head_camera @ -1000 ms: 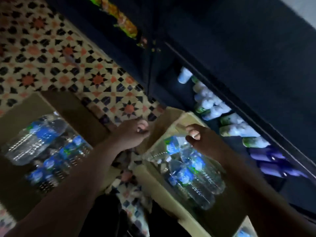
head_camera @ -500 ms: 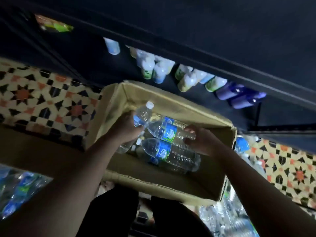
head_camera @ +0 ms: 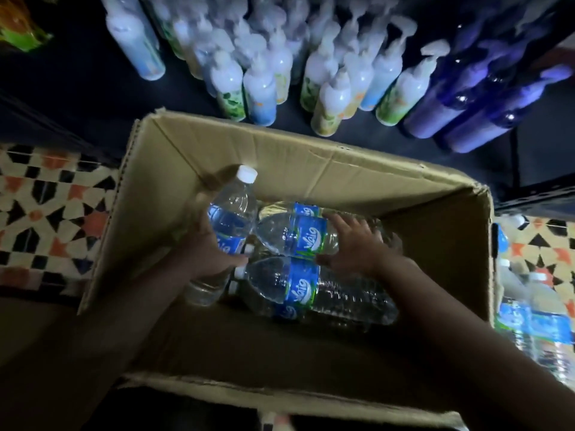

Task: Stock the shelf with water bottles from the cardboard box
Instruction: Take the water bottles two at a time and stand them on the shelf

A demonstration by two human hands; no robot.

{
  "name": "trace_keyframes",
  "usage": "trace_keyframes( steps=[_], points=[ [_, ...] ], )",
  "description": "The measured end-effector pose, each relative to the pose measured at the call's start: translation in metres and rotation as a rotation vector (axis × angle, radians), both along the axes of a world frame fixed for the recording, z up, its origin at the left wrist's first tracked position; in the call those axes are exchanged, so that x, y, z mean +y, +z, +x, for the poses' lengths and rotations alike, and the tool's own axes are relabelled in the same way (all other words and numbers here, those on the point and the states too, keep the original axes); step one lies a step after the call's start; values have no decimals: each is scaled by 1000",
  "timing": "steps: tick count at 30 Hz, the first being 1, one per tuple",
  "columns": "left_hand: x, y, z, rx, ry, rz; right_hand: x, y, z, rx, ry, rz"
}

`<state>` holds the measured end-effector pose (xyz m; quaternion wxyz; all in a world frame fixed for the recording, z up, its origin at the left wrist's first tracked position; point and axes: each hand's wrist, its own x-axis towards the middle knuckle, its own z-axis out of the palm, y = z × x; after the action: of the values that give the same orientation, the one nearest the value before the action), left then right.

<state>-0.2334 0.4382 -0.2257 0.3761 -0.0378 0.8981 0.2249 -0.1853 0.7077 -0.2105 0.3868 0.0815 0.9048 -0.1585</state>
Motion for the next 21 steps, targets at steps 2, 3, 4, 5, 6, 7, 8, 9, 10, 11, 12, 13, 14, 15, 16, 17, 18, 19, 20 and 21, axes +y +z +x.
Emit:
trace_keyframes(
  steps=[2, 3, 4, 5, 6, 7, 8, 9, 10, 11, 12, 13, 14, 15, 16, 17, 18, 19, 20, 21],
  points=[
    [0, -14, 2, 41, 10, -12, 5, -13, -1, 21, 74, 18],
    [0, -20, 1, 58, 23, -29, 8, -18, -2, 26, 118, 32],
    [-1, -24, -1, 65, 36, -43, 12, -23, -3, 25, 157, 50],
    [-3, -28, -2, 52, 54, -50, 17, -29, -4, 21, 181, 65],
    [-5, -32, -4, 36, 84, -44, 21, -33, -5, 21, 192, 73],
    [-6, -36, -7, 28, 113, -32, 25, -37, -6, 23, 198, 72],
    [-7, -40, -9, 36, 134, -22, 26, -39, -7, 20, 207, 72],
    [-8, -43, -11, 54, 148, -18, 26, -41, -9, 12, 216, 77],
    [-8, -44, -13, 68, 157, -23, 26, -43, -11, 6, 226, 86],
    [-8, -45, -13, 69, 162, -32, 24, -44, -13, 2, 234, 97],
    [-8, -45, -12, 74, 163, -34, 22, -45, -13, 8, 240, 111],
    [-7, -41, -9, 88, 162, -35, 19, -44, -12, 24, 238, 126],
    [-7, -42, -7, 96, 161, -39, 16, -43, -10, 30, 221, 133],
    [-7, -41, -5, 96, 159, -57, 14, -42, -7, 28, 200, 135],
    [-6, -37, 1, 101, 163, -72, 13, -39, -2, 40, 187, 138],
    [-5, -35, 7, 106, 170, -85, 12, -37, 4, 61, 181, 142],
    [-5, -32, 12, 113, 165, -94, 11, -36, 8, 82, 178, 141],
    [-6, -29, 15, 102, 146, -98, 11, -34, 10, 92, 175, 134],
    [-8, -27, 16, 92, 127, -96, 11, -33, 10, 96, 172, 123],
    [-10, -26, 15, 83, 108, -97, 11, -33, 10, 103, 167, 117]
  ],
)
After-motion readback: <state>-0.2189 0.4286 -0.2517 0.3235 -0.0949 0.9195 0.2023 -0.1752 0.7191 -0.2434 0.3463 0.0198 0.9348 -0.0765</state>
